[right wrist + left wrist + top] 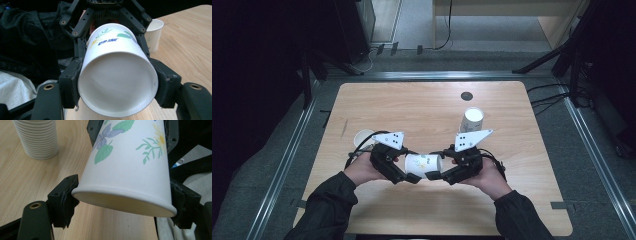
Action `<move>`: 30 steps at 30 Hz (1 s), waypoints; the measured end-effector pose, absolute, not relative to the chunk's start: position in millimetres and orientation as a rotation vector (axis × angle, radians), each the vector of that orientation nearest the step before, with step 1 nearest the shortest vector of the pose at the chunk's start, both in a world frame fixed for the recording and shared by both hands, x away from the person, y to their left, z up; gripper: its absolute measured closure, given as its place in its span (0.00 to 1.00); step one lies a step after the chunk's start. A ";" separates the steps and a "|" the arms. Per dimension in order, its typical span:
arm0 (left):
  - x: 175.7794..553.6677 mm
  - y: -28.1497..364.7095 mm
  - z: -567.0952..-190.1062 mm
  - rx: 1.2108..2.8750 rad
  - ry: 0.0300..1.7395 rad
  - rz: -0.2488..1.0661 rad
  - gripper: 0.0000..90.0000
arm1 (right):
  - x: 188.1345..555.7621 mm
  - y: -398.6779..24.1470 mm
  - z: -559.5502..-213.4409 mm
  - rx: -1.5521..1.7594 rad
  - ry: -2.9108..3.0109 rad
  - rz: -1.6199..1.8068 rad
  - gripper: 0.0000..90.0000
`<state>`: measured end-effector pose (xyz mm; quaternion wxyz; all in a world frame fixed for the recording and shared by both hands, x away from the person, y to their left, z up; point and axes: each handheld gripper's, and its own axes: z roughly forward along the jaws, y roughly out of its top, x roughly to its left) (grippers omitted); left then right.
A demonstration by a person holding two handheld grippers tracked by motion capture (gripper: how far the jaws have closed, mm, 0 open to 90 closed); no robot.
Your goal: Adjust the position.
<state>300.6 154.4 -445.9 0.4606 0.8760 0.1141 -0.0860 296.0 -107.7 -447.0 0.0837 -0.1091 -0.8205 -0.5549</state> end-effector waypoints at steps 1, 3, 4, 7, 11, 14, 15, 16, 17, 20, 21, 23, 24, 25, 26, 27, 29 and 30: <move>300.7 154.5 -445.9 2.153 0.283 -0.215 0.24 | 296.2 -107.9 -447.1 -0.335 -2.446 -1.654 0.39; 300.7 154.4 -446.1 2.155 0.281 -0.213 0.24 | 296.3 -107.9 -447.1 -0.339 -2.443 -1.653 0.39; 300.6 154.4 -446.2 2.155 0.281 -0.214 0.24 | 296.1 -107.8 -447.1 -0.336 -2.447 -1.653 0.39; 300.5 154.4 -446.4 2.153 0.281 -0.218 0.24 | 295.9 -107.7 -446.9 -0.331 -2.451 -1.653 0.39; 300.2 154.5 -446.3 2.151 0.276 -0.218 0.25 | 295.9 -107.9 -446.6 -0.326 -2.449 -1.659 0.39; 299.4 154.2 -446.5 2.160 0.268 -0.217 0.25 | 295.3 -107.9 -446.5 -0.321 -2.451 -1.650 0.39; 299.0 154.2 -446.6 2.164 0.261 -0.217 0.25 | 295.2 -107.8 -446.6 -0.315 -2.454 -1.647 0.39; 298.5 154.1 -446.6 2.165 0.257 -0.211 0.25 | 294.9 -107.7 -446.7 -0.310 -2.456 -1.644 0.39; 298.4 154.1 -446.5 2.167 0.256 -0.208 0.25 | 294.6 -107.5 -446.7 -0.308 -2.458 -1.643 0.39; 299.1 154.3 -446.6 2.168 0.260 -0.219 0.25 | 294.6 -107.3 -446.7 -0.310 -2.458 -1.643 0.39; 299.4 154.4 -446.6 2.169 0.261 -0.219 0.25 | 294.5 -107.2 -446.6 -0.310 -2.459 -1.642 0.39; 299.6 154.5 -446.4 2.160 0.270 -0.224 0.25 | 294.4 -107.1 -446.4 -0.313 -2.459 -1.648 0.39; 299.6 154.6 -446.3 2.159 0.269 -0.223 0.25 | 294.3 -107.1 -446.0 -0.316 -2.458 -1.651 0.39; 299.8 154.7 -446.2 2.159 0.271 -0.224 0.25 | 294.4 -107.1 -445.9 -0.316 -2.459 -1.654 0.39; 299.7 154.7 -446.2 2.160 0.271 -0.221 0.25 | 294.0 -107.1 -445.6 -0.320 -2.460 -1.657 0.38; 299.8 154.6 -446.4 2.161 0.272 -0.224 0.26 | 294.0 -107.1 -445.7 -0.319 -2.462 -1.656 0.38; 300.2 154.6 -446.8 2.162 0.272 -0.222 0.25 | 294.0 -106.7 -445.9 -0.319 -2.468 -1.654 0.37; 300.4 154.8 -447.0 2.161 0.274 -0.223 0.25 | 294.0 -106.2 -446.0 -0.315 -2.471 -1.653 0.36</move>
